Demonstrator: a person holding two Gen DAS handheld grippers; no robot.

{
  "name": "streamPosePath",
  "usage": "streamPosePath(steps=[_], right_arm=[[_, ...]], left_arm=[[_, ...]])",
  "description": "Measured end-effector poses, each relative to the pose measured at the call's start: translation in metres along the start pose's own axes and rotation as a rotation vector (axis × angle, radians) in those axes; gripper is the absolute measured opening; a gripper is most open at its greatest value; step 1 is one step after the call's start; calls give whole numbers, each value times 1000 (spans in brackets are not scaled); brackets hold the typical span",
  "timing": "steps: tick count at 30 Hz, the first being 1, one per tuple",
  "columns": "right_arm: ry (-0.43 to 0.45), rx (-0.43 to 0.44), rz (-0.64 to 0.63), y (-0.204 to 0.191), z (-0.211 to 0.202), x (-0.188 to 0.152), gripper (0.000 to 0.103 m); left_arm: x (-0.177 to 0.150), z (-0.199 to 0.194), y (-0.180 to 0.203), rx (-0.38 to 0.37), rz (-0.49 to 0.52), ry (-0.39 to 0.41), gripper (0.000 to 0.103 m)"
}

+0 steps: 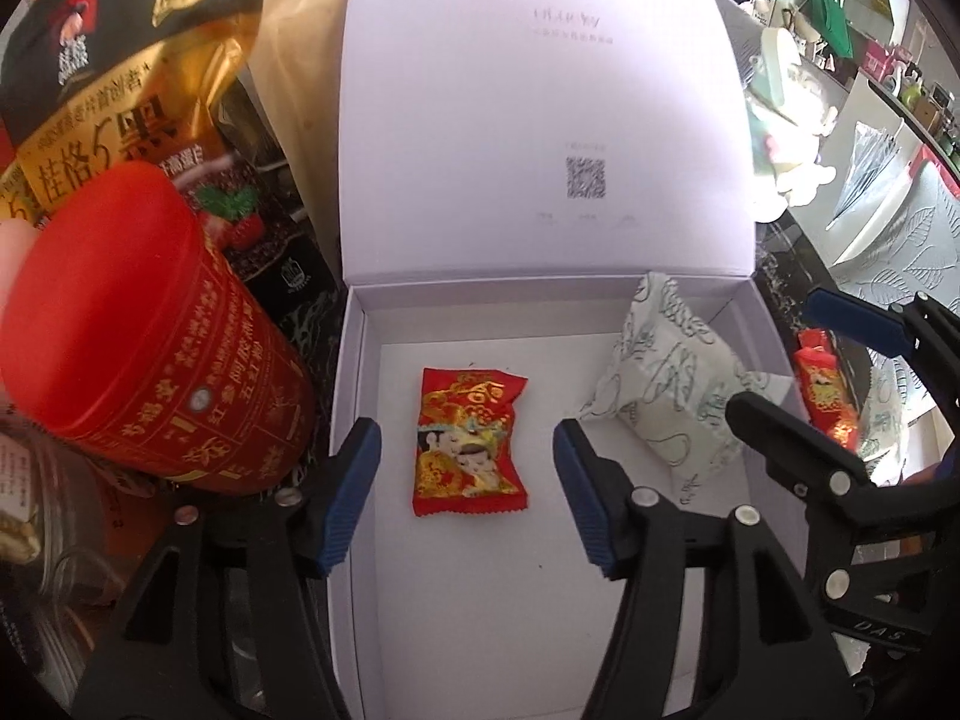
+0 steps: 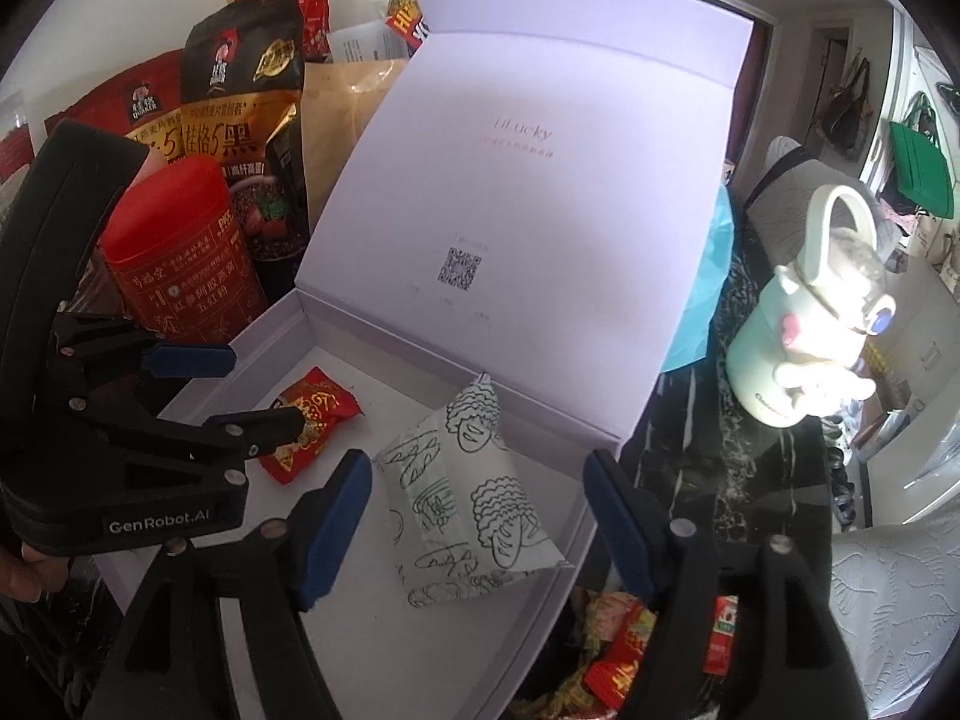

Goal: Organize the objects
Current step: 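Withdraw both open tools from the box back over the snack pile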

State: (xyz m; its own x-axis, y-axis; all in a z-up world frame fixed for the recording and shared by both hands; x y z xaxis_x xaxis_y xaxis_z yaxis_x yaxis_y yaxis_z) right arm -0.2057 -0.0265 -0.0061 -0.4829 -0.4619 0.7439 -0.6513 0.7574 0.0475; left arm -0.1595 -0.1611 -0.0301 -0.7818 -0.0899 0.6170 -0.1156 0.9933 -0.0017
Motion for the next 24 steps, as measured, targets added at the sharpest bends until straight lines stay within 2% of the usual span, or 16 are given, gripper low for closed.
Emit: streamPosePath(steps=[10,12,13,19,24], right_arm=[[30,-41,11,4,-36,-2,74],[39,-50,11,3,-45,-3,74],[43,-55,12,3,-49,-3,74],[61,-81,13,0,-75,-8,74],[72,-110,18,-3,-98,-15,74]], left_arm=[[-10,-42,8,-1,11,54,59],[-20,-55,-5,-7,13,61,59],[-11,-53,1,-9,16,67,59],[-1,-58,19,-16,33,95,59],[-9,-80,26,-31,49,117,59]])
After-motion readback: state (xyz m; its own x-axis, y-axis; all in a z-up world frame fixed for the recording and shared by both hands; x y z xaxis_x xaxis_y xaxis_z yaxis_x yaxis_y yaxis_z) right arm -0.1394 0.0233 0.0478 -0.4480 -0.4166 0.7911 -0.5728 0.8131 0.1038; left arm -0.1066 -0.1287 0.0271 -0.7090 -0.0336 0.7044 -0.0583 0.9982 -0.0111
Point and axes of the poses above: each gripper's, at about its wrist camera, not at the fingertips, and z roughly the way its jaws point, y to its right, x to its top, the point moved 1 cm from there along z, roughly the way its jaws point, and after that the axes turned 8 degrees about y, right-handed, at the moved point
